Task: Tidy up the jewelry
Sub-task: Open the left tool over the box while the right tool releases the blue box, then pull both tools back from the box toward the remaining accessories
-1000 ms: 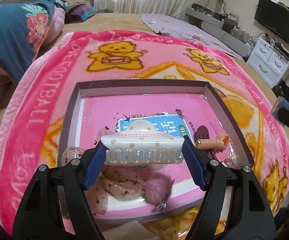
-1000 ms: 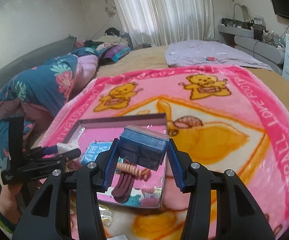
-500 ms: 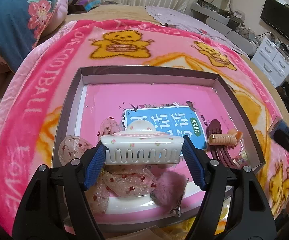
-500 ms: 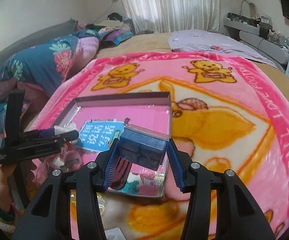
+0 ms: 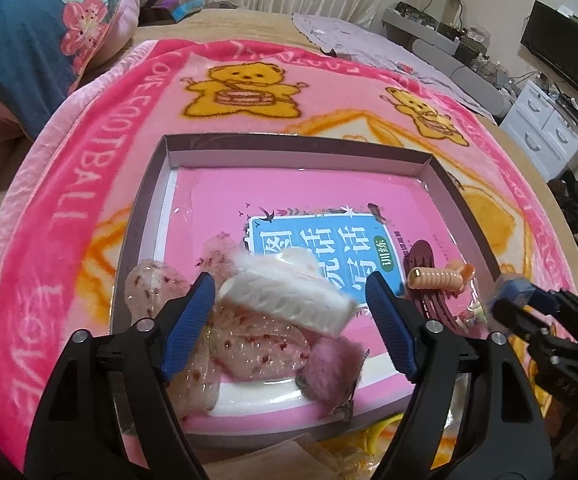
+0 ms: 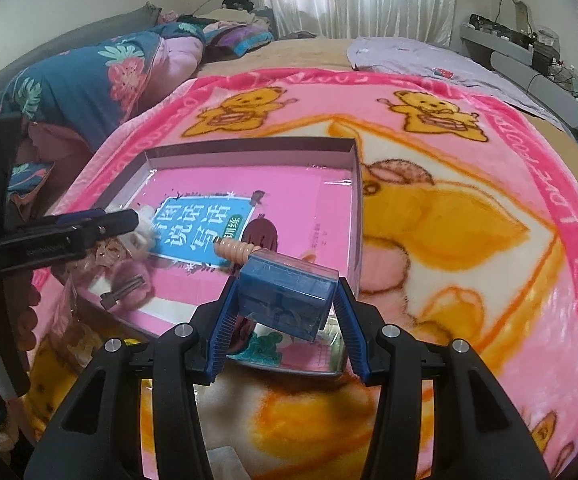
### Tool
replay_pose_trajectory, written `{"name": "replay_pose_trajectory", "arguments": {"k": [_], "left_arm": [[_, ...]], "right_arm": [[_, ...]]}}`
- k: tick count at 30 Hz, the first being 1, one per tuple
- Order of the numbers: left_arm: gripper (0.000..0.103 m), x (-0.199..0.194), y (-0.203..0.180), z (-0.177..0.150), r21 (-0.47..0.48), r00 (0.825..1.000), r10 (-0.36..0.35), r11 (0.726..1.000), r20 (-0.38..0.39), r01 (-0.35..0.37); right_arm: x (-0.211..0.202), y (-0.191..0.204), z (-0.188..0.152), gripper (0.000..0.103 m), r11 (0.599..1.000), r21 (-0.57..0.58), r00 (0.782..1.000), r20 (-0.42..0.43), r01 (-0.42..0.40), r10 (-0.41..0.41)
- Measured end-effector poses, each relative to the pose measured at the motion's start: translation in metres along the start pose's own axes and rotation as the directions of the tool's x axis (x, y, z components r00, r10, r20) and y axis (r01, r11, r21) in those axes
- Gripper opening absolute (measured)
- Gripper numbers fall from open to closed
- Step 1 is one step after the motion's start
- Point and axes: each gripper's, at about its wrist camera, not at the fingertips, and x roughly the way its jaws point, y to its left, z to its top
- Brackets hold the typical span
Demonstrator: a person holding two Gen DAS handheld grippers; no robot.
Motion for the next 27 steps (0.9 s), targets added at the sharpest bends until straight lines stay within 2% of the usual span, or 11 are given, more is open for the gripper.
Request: {"name": "replay_pose_trajectory", "arguments": {"k": [6,13,17,19,25,27], "left_arm": [[0.072,-0.012,0.001,0.001,-0.015,1.0,-0.007,1.0,0.016,0.008],[0.08,-0.027,0.003,0.003,-0.026,0.999,-0.007,1.0,0.032,0.008],[0.083,-0.034,0.004,0.003,-0.036,0.999,-0.006,0.999,0.039,0.007],[0.089,-0.039,0.004,0.003,-0.04,0.999,-0.006,0.999,0.043,0.008],[0.093,-0.062,0.003,0.003,-0.045,0.997,-0.01,0.999,0.074,0.013],[0.093,-0.071,0.003,0.003,-0.048,0.996,-0.012,0.999,0.085,0.016]], "right_arm": [[0.005,0.001,-0.004,0.047,1.0,-0.002,1.0,-0.018,0.0,0.0],[0.001,0.0,-0.003,0.05,1.0,0.007,1.0,-0.012,-0.009,0.009],[-0.008,0.0,-0.003,0.059,1.0,0.014,1.0,0.008,-0.013,0.012],[-0.015,-0.001,-0.003,0.069,1.0,0.017,1.0,0.026,-0.009,0.009],[-0.042,-0.001,-0.004,0.089,1.0,0.028,0.995,0.098,-0.01,0.008],[-0.049,-0.002,-0.004,0.091,0.999,0.03,0.993,0.116,-0.009,0.006]]}}
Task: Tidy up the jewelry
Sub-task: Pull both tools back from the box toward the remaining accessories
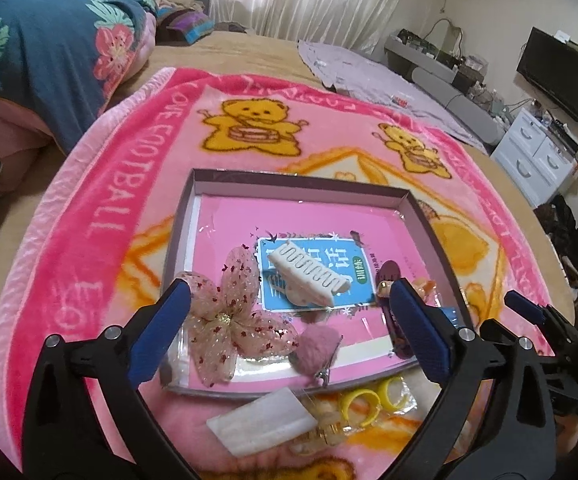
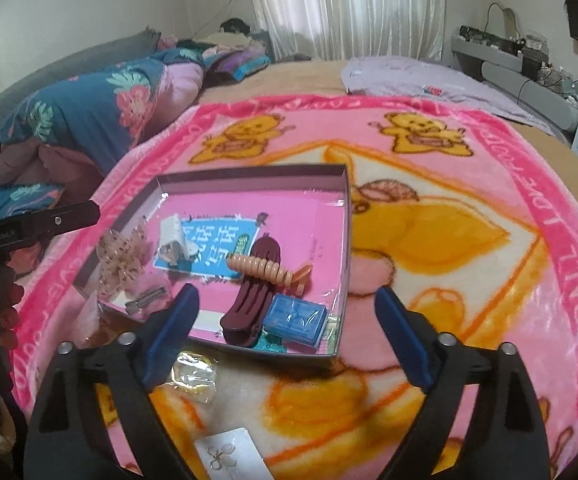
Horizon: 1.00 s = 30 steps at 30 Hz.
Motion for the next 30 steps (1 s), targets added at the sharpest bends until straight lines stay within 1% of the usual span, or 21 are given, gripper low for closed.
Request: {"name": "replay_pose_trajectory", "arguments": {"k": [5,7,11,16,22,30], "left_arm": [[0.093,-0.021,0.001,0.001,0.002,1.0,0.012,1.0,0.024,-0.012],[0.093,-0.031,0.002,0.0,0.005,0.999,0.016,1.0,0.037,-0.016],[0.093,-0.045,0.003,-0.003,0.011,0.998,0.021,1.0,0.053,-0.021],[0.093,-0.067,0.005,-0.009,0.006,0.996,0.021,1.0,0.092,-0.021],[0.093,-0.087,0.006,-0.02,0.001,0.993,0.007,1.0,0.115,-0.007],[0.093,-0.109,0.008,-0.033,-0.004,0.991,0.013,1.0,0.136,-0.013]], "right_arm": [[-0.018,0.0,0.001,0.093,1.0,0.007,0.999,0.033,-0.006,0.006],[-0.026,0.001,0.002,0.096,1.0,0.013,0.999,0.05,-0.012,0.012],[-0.042,0.003,0.003,0.097,1.0,0.018,0.996,0.082,-0.024,0.022],[-0.065,0.005,0.001,0.097,0.998,0.032,0.992,0.121,-0.049,0.045],[-0.083,0.008,-0.002,0.098,0.998,0.037,0.988,0.144,-0.058,0.052],[-0.105,0.012,-0.006,0.098,0.997,0.038,0.984,0.164,-0.069,0.062]]}}
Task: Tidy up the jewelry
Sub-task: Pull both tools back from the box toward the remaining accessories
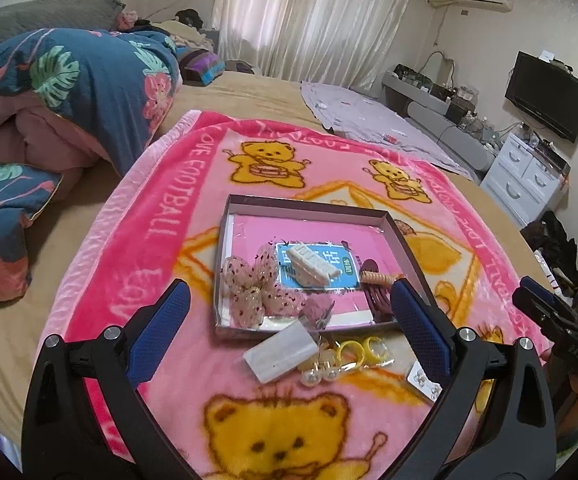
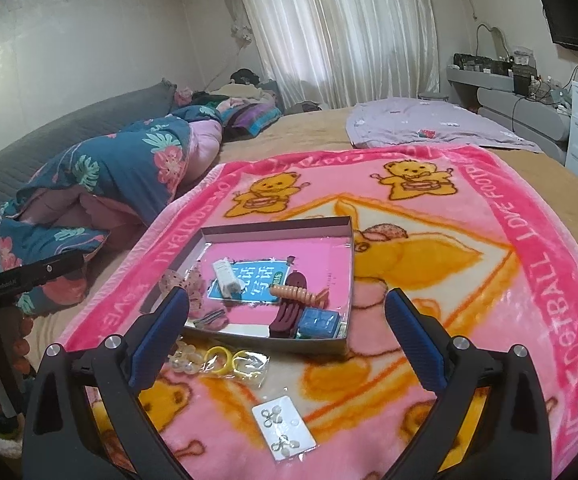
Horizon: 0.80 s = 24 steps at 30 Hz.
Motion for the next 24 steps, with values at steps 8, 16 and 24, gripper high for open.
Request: {"name": "replay_pose_trajectory", "arguments": {"k": [8,16,24], "left_arm": [[0.093,-0.014,0.004,-0.009,0.001,1.0,0.018,1.0,0.009,-0.018],[0.093,-0.024,0.007,-0.019,0.011,0.999,0.032,0.999,0.005,-0.032],[0.093,-0.029,0.01,-0.032,0.022,0.998,0.055,0.998,-0.011,-0.054]], "right_arm": [[-0.019,0.01,-0.004,0.098,1.0,-0.021,1.0,0.014,-0.001,0.001],[-0.03,0.015,-0.01,0.098,0.999,-0.031,1.0,0.013,-0.012,0.012],[-0.028,0.028,-0.019,0.098,0.997,-0.067,1.0,-0.015,-0.025,0.024]]}}
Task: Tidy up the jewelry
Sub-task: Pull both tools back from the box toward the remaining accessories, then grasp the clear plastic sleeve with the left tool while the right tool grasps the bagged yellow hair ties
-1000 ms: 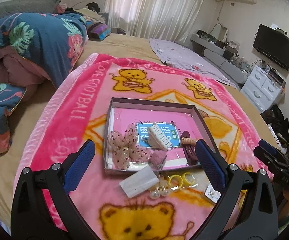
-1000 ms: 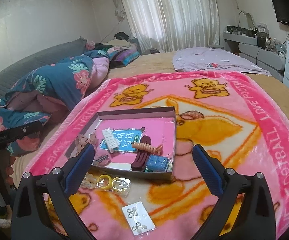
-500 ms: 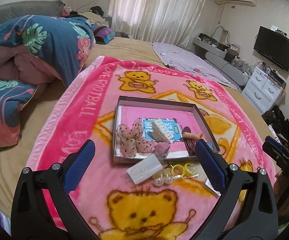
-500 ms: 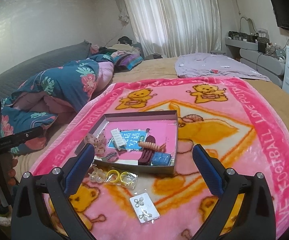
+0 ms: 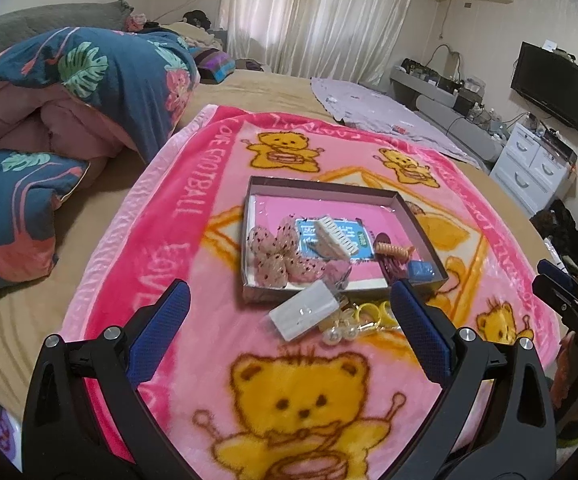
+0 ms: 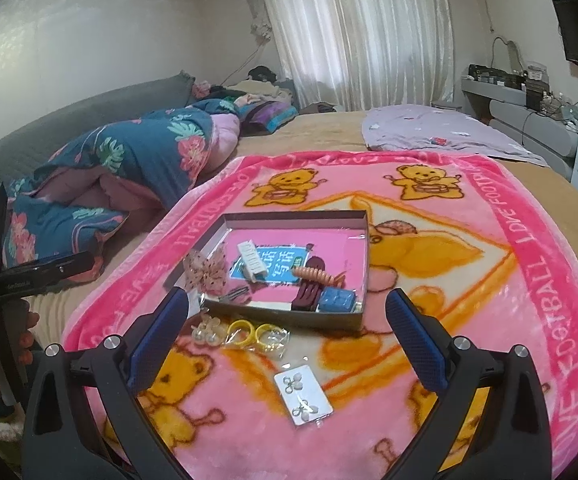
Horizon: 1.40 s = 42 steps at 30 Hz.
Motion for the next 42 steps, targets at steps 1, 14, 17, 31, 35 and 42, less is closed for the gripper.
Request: {"name": "replay_pose_trajectory", "arguments": {"k": [1,14,17,31,35,42], "left_arm": [[0.093,0.0,0.0,-0.002,0.002,1.0,0.003,1.0,-0.002,-0.003],[0.093,0.006,0.011,-0.024,0.007,0.998,0.03,1.0,-0.054,-0.029],[0.093,0.01,0.012,-0.029,0.013,0.997,0.035,0.999,-0.071,-0.034],[0.093,0.065,0.017,-0.057,0.07,0.981,0.085,0.995,-0.172,-0.074],[0.093,0.083,0.022,-0.056,0.075,0.977,0.077,0.995,-0.197,-0.064],[0.093,0.108,0.01,-0.048,0.158,0.971,0.079,0.986,-0.227,-0.043]], "right_arm": [[0.0,0.001,-0.001,0.098,1.0,-0.003,1.0,-0.002,-0.001,0.001],[0.011,0.016,-0.018,0.098,0.999,-0.049,0.998,-0.068,-0.015,0.012],[0.016,0.018,-0.023,0.098,0.998,-0.06,0.996,-0.086,-0.017,0.011],[0.077,0.017,-0.05,0.098,0.998,-0.047,0.972,-0.233,-0.04,0.028],[0.095,0.015,-0.054,0.098,0.999,-0.049,0.963,-0.269,-0.021,0.007],[0.111,0.012,-0.054,0.098,0.999,-0.047,0.954,-0.299,-0.025,0.01]]}}
